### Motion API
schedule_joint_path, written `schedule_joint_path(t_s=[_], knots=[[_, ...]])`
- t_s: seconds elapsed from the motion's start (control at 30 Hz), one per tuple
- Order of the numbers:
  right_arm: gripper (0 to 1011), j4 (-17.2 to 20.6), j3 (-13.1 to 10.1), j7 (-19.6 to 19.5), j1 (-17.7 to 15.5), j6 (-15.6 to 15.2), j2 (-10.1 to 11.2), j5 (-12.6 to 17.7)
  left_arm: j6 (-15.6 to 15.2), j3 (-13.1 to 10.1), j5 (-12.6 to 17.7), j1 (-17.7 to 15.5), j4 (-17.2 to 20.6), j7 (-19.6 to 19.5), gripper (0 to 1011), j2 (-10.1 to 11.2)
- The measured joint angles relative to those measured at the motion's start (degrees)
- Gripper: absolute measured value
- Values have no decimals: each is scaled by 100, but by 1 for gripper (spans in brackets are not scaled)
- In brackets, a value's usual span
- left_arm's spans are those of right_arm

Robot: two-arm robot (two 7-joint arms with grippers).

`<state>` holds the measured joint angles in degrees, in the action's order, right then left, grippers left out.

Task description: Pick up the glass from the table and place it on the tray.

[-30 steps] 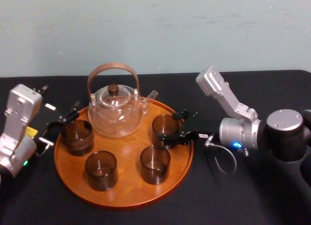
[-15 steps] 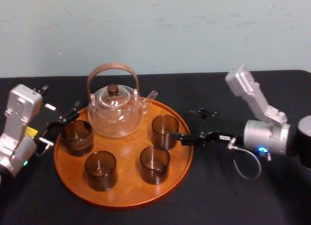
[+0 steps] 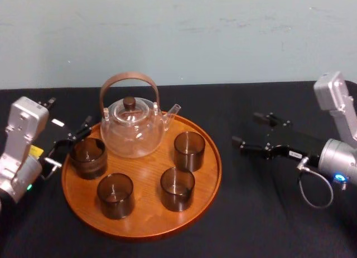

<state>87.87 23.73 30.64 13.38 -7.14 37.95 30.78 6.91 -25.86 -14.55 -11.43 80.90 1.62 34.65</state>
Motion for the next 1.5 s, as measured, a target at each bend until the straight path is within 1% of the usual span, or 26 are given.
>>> schedule_joint_path(t_s=[0.07,0.13,0.17,0.2,0.23,0.3,0.37,0.4,0.5,0.53,0.63,0.87,1.5], knots=[[1002,59,-103,-190,-111,82,-27,-4,0,0,0,0,0,0,1002,0],[1002,151,-286,-630,-319,285,-140,-111,0,0,0,0,0,0,1001,0],[1002,164,-329,-748,-362,338,-178,-152,0,0,0,0,0,1,1001,0],[1002,164,-329,-748,-362,338,-178,-152,0,0,0,0,0,0,1001,0],[1002,181,-397,-965,-435,420,-262,-233,0,0,0,0,0,0,1001,0],[1002,185,-461,-1267,-506,528,-379,-377,0,0,0,0,0,0,1001,0],[1002,183,-498,-1422,-536,566,-460,-455,0,0,0,0,0,0,1001,0],[1002,162,-530,-1550,-555,584,-534,-520,0,0,0,0,0,0,1001,0],[1002,102,-558,-1708,-566,596,-632,-613,0,0,0,0,0,0,1001,0],[1002,43,-573,-1774,-565,600,-695,-665,0,0,0,0,0,0,1001,0],[1002,-80,-588,-1853,-545,597,-784,-745,0,0,0,0,0,0,1001,0],[1003,-275,-611,-1860,-499,494,-901,-852,0,0,0,0,0,0,1001,0],[1002,-248,-599,-1839,-493,492,-877,-834,0,0,0,0,0,0,1001,0]])
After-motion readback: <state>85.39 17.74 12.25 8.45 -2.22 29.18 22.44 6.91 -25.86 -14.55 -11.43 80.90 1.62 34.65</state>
